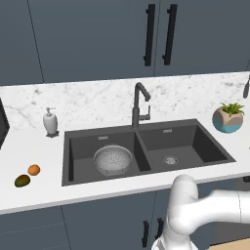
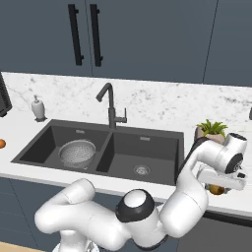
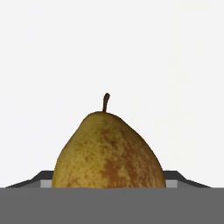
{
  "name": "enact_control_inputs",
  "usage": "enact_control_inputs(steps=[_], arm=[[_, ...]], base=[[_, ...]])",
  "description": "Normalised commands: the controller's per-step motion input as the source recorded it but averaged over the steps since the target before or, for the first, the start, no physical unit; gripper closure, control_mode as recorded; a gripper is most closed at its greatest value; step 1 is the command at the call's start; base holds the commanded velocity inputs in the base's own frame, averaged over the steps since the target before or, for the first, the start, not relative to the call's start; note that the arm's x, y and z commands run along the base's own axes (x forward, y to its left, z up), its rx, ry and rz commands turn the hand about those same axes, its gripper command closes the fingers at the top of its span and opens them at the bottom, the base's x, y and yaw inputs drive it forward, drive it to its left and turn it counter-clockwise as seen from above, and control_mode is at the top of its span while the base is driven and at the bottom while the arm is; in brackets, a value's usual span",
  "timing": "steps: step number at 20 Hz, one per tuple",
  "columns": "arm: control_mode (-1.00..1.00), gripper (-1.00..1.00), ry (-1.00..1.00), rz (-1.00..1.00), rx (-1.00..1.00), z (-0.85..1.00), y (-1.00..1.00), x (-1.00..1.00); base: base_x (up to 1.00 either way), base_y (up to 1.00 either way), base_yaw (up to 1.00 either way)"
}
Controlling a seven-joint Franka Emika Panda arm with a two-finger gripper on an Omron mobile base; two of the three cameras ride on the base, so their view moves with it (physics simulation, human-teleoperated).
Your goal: Put the colander in the sink, put the tangerine, pear, mango in the colander, and turn on the sink faucet and pour water over the colander.
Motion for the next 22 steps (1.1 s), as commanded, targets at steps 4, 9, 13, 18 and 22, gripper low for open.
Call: enact_control_inputs(steps=[4,9,13,18,22], arm=[[-1.0,1.0,-0.15,0.0,0.0,0.04,0.83,-0.17],[-1.0,1.0,-0.24,0.06,0.0,0.26,0.77,0.0],[-1.0,1.0,-0.14,0.08,0.0,0.41,0.77,0.0],[-1.0,1.0,0.0,0.09,0.0,0.45,0.88,-0.01],[-1.0,1.0,0.0,0.06,0.0,0.43,0.97,0.0]], base=[[0.0,0.0,0.0],[0.0,0.0,0.0],[0.0,0.0,0.0],[0.0,0.0,0.0],[0.0,0.0,0.0]])
